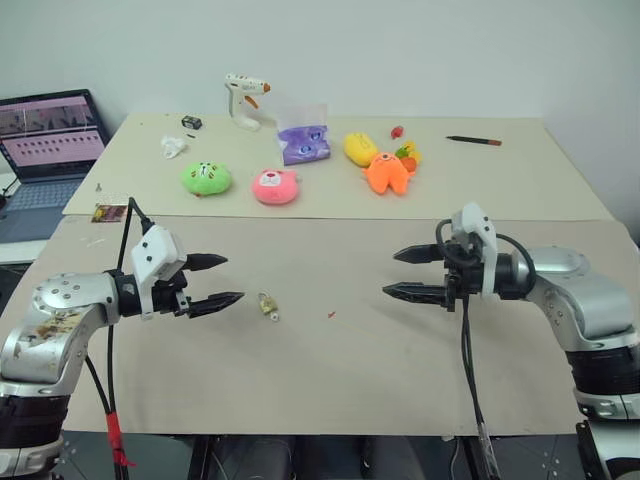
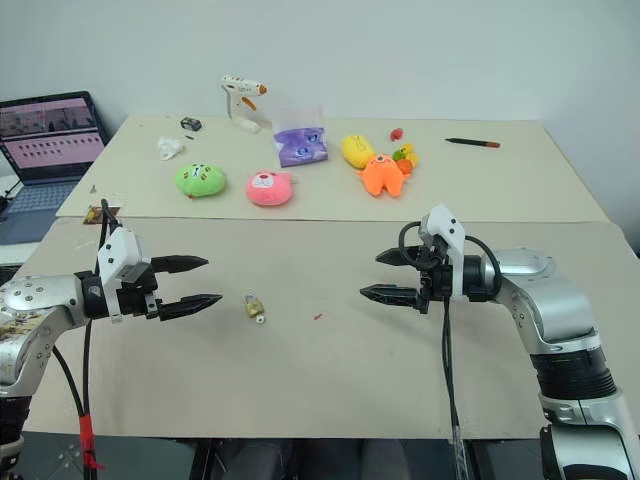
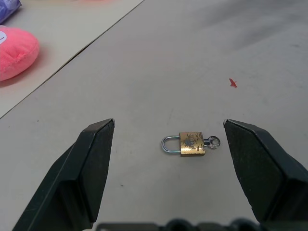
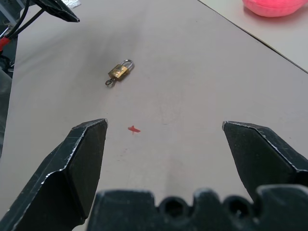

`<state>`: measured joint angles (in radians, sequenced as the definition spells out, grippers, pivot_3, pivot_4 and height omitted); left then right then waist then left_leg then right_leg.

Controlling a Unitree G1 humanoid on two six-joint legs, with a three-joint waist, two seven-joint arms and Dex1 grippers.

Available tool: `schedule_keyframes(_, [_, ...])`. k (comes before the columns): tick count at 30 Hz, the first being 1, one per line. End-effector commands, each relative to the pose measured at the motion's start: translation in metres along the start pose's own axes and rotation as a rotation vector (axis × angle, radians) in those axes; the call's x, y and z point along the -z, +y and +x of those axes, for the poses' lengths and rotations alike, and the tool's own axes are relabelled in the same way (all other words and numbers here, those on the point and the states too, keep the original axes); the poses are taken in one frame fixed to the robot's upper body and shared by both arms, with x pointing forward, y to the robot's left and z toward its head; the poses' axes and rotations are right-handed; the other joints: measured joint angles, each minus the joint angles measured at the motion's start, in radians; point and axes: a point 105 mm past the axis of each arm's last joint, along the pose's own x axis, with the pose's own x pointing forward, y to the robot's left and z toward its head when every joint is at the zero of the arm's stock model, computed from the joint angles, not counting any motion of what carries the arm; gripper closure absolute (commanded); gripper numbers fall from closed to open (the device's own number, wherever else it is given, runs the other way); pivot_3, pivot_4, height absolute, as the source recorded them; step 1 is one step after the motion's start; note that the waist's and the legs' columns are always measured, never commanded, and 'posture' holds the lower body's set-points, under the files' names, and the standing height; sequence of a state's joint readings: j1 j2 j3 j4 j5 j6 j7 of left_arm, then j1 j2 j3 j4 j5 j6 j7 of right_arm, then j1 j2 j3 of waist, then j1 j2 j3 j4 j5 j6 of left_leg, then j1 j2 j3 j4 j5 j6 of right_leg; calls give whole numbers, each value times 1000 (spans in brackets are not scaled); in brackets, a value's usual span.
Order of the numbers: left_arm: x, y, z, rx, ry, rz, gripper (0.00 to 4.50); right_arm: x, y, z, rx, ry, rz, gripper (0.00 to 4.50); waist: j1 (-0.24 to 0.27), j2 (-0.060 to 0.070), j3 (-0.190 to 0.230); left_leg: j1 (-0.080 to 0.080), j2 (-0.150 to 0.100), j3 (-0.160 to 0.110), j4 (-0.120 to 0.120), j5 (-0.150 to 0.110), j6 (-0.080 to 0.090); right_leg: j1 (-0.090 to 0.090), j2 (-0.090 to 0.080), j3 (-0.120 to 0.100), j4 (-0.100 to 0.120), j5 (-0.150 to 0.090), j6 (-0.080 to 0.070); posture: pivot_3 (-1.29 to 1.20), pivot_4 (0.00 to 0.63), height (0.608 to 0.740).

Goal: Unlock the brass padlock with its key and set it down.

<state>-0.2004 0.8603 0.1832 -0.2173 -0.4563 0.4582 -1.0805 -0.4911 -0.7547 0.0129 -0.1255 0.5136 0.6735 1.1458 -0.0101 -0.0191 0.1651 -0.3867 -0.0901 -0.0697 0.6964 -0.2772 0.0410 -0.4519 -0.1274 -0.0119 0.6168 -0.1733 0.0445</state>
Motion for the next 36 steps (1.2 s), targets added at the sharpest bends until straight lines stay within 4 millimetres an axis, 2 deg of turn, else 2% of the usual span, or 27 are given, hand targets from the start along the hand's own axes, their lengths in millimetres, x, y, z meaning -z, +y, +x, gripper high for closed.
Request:
schedule_keyframes(1, [-9, 6, 4, 13, -12, 62, 636, -12, 0, -9, 39, -22, -39, 0, -1, 0, 0, 0, 0, 0, 0, 0, 0, 0, 0, 0, 0, 0, 0, 0, 150, 740])
schedule_keyframes(4, [2, 18, 16, 62, 80, 182, 636, -13, 5, -13, 52, -19, -43, 0, 15, 0, 0, -1, 0, 0, 0, 2, -4, -1, 0, -1, 0, 0, 0, 0, 150, 740])
schedule_keyframes(6, [1, 20, 24, 145, 77, 239, 636, -12, 9, -14, 62, -18, -39, 0, 17, 0, 0, -1, 0, 0, 0, 2, -4, 0, 0, -1, 0, 0, 0, 0, 150, 740])
schedule_keyframes(9, [-4, 17, 41, 293, 48, 302, 636, -12, 14, -17, 84, -21, -37, 0, 21, 0, 0, -2, 0, 0, 0, 2, -4, -1, 0, -1, -1, 0, 0, 0, 150, 740])
schedule_keyframes(12, [5, 13, 56, 454, 87, 434, 636, -12, 17, -20, 122, -32, -35, 0, 21, 0, 0, -3, -1, 0, 2, 2, -4, -1, 0, -2, -1, 0, 0, 0, 150, 740])
schedule_keyframes(16, [8, 8, 73, 610, 78, 537, 636, -7, 23, -24, 175, -38, -18, 0, 21, -1, 0, -4, -1, 1, 3, 2, -3, -1, -1, -2, -2, 0, 0, 0, 150, 740])
schedule_keyframes(26, [20, 14, 86, 793, 262, 792, 636, 5, 36, -37, 291, -33, 14, 0, 17, -1, 0, -5, -1, 3, 8, -4, 8, 0, 0, -1, 0, 1, 1, 0, 150, 740])
schedule_keyframes(30, [17, 11, 95, 818, 264, 822, 636, 7, 38, -39, 311, -31, 20, 0, 18, -1, 0, -5, -1, 3, 9, -5, 9, 1, 0, -1, 0, 1, 2, 0, 150, 740])
schedule_keyframes(36, [21, 6, 100, 848, 273, 833, 636, 8, 38, -41, 328, -26, 18, 0, 19, -1, 0, -2, 0, 3, 13, -6, 12, 7, 0, -2, -2, 0, 4, 0, 150, 740])
